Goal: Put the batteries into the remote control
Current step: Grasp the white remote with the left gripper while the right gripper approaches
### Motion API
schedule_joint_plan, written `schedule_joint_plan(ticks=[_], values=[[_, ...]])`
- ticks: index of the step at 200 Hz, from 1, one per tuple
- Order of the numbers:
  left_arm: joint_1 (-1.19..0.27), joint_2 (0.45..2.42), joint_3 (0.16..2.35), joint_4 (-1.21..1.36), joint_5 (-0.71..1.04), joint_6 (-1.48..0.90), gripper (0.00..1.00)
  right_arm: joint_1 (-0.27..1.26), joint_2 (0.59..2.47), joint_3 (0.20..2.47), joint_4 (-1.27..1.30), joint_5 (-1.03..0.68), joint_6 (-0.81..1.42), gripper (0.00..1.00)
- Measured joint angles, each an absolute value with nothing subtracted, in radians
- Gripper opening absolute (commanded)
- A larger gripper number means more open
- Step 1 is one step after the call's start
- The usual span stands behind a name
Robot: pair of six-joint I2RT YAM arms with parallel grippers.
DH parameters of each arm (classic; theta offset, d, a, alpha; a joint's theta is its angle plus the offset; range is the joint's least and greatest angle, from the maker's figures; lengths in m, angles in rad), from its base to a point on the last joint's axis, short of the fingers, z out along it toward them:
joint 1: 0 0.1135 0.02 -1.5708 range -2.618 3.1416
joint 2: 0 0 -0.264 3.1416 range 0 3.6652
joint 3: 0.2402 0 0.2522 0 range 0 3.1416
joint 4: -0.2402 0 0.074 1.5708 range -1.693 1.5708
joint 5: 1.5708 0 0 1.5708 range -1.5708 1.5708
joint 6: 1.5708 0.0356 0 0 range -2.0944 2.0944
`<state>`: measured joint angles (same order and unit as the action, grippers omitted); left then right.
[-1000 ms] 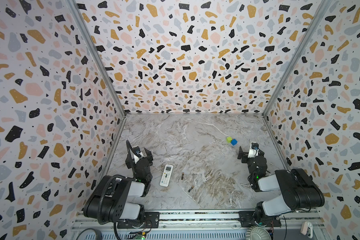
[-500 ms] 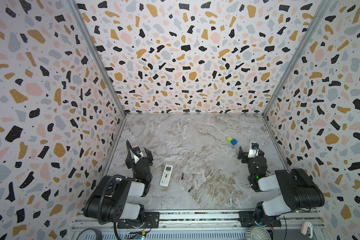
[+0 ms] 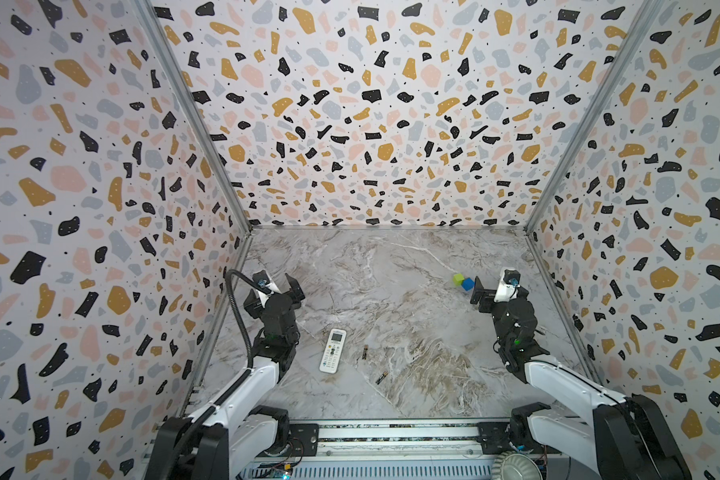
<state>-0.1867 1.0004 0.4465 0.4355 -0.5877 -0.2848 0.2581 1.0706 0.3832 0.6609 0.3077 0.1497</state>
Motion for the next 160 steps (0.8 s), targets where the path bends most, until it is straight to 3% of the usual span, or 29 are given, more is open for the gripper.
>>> schedule_joint_plan(ticks=[36,70,131,160], values=[[-0.277,1.002,0.614,0.071,-0.503,-0.411,0.99,0.334,1.051,0.474,0.425,0.231,0.191,0.99],[-0.398,1.015,0.639,-0.141,-0.404,-0.462,1.00,0.468,1.126,0.572,0.280,0.123,0.163,0.99],[-0.528,1.110,0.640,-0.329,-0.314,-0.495,0.99,0.794,1.238,0.615,0.206,-0.001,0.059,0.99],[-0.586,1.214,0.644,-0.358,-0.315,-0.517,1.00,0.869,1.293,0.623,0.215,-0.043,0.012,0.99]])
